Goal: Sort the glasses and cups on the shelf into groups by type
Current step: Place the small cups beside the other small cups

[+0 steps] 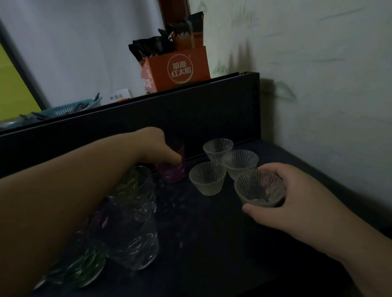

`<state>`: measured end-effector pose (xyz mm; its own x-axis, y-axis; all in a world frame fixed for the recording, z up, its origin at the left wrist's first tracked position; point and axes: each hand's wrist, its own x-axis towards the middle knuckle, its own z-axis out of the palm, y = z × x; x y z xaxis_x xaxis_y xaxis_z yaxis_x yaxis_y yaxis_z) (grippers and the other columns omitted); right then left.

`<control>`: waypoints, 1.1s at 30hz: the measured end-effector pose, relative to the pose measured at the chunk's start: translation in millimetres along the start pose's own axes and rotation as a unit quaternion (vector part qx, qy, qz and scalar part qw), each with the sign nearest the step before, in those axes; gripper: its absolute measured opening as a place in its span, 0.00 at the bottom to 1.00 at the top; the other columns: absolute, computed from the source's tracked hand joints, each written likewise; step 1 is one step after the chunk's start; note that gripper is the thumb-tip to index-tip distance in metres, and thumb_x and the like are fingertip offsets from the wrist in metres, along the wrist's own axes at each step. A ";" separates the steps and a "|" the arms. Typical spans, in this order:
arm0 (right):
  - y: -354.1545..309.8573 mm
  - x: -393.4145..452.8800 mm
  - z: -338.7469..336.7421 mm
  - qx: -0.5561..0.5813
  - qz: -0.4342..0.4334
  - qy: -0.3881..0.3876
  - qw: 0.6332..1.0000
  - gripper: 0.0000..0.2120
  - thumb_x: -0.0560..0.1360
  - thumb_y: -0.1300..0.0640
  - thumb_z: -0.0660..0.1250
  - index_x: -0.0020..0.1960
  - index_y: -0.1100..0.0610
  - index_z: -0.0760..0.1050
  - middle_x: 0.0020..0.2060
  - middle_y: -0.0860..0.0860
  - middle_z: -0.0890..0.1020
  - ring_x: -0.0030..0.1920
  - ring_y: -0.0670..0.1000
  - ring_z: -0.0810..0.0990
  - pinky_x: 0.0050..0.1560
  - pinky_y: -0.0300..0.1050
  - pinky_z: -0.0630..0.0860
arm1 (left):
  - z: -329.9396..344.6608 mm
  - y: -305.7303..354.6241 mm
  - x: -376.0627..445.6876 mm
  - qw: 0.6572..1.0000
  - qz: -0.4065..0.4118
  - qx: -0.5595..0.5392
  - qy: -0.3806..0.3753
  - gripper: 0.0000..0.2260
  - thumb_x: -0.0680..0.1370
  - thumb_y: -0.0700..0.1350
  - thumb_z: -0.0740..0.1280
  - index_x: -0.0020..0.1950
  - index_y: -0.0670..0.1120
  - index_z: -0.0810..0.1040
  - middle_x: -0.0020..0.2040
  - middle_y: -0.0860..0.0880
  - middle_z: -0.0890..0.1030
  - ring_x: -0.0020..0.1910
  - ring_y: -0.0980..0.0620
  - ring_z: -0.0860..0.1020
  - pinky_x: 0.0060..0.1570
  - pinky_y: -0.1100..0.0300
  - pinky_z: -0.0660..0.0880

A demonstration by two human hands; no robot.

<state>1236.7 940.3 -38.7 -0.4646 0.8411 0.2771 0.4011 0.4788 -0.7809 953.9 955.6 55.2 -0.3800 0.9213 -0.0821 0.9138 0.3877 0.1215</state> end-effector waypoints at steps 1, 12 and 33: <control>0.5 0.3 -0.8 -0.006 0.001 0.001 1.000 0.23 0.60 0.44 0.80 0.49 0.38 0.73 0.50 0.40 0.80 0.47 0.33 0.79 0.43 0.29 0.72 | 0.4 -0.7 0.1 1.000 0.000 -0.003 0.003 0.23 0.67 0.57 0.76 0.52 0.42 0.78 0.47 0.45 0.80 0.43 0.49 0.79 0.44 0.53 0.78; -1.7 10.1 -6.0 -0.059 0.016 0.004 0.998 0.18 0.62 0.45 0.81 0.46 0.50 0.79 0.39 0.45 0.84 0.39 0.38 0.81 0.46 0.49 0.80 | -3.2 2.2 -28.8 0.992 0.052 -0.011 0.114 0.28 0.69 0.59 0.72 0.63 0.44 0.75 0.56 0.47 0.78 0.47 0.52 0.76 0.48 0.56 0.76; -27.9 -31.1 6.0 -0.181 -0.032 0.117 0.976 0.43 0.60 0.36 0.73 0.71 0.53 0.69 0.57 0.48 0.74 0.59 0.53 0.76 0.60 0.56 0.75 | 44.1 -7.2 -208.3 0.932 0.141 -0.037 0.331 0.38 0.68 0.68 0.62 0.76 0.55 0.63 0.70 0.60 0.66 0.68 0.60 0.63 0.61 0.69 0.55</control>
<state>1235.2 899.2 -29.0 -0.3217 0.8211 0.4715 0.6496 0.5537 -0.5210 1032.8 759.6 27.8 -0.1542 0.7939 0.5881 0.9876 0.1058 0.1161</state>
